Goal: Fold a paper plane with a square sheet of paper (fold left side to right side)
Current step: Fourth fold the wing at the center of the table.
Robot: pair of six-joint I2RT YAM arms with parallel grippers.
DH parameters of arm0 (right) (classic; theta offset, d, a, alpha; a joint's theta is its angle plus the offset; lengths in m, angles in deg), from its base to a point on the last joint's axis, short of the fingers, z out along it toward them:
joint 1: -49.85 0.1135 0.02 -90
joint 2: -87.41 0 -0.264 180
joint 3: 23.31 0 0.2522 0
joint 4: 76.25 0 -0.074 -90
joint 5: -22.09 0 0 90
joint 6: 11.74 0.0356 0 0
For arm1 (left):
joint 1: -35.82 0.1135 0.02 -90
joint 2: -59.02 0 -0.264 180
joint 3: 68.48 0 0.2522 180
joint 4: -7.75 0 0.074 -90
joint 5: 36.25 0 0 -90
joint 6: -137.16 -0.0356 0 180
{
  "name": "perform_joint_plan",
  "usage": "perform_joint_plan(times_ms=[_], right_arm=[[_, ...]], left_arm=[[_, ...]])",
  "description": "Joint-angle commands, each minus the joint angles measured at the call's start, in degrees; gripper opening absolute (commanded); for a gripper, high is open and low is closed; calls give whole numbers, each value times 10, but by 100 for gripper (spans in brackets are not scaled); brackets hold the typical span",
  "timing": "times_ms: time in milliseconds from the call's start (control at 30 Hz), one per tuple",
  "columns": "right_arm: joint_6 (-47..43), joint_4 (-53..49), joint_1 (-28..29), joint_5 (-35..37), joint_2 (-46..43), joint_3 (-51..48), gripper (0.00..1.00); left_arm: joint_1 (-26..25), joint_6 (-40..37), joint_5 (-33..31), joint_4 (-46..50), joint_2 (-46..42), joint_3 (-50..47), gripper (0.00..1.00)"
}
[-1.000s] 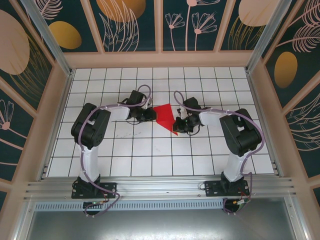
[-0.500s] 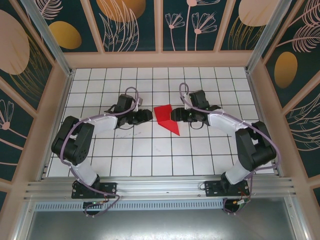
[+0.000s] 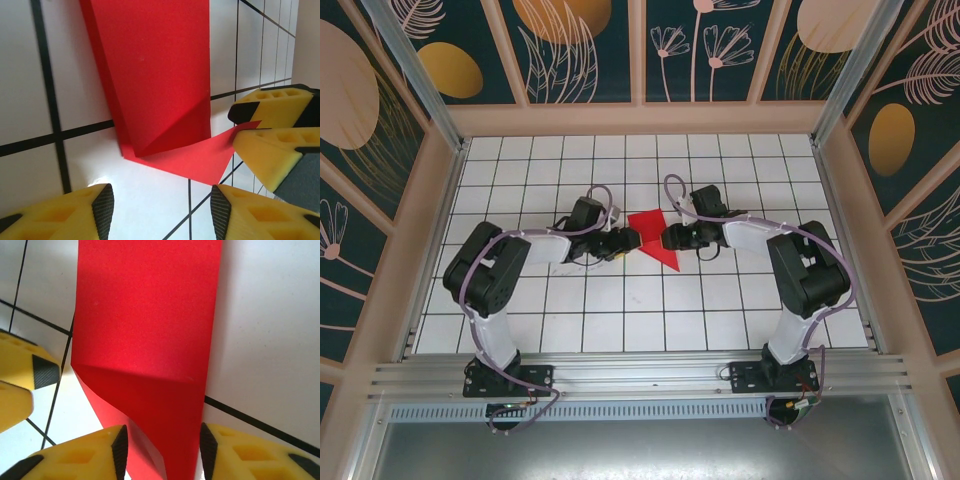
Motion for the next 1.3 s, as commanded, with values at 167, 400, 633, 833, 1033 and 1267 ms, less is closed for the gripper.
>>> perform_joint_plan(times_ms=[167, 400, 633, 833, 1033, 1267], right_arm=[[-1, 12, -13, 6, -14, -6, 24], [3, 9, -14, 33, -33, -16, 34], [-5, 2, -3, 142, -175, -66, 65], [2, 38, 106, 231, -211, -124, 67], [9, 79, 156, 283, -144, -118, 68], [-2, 100, 163, 286, -92, -102, 65]], left_arm=[[-11, 12, 10, -12, 38, 57, 55], [-13, 13, 14, -14, 46, 82, 46], [-15, 20, 18, -18, 31, 90, 37], [-17, 34, 22, -28, 28, 94, 29], [-17, 35, 24, -24, 30, 103, 30], [-17, 39, 20, -21, 32, 110, 31]])
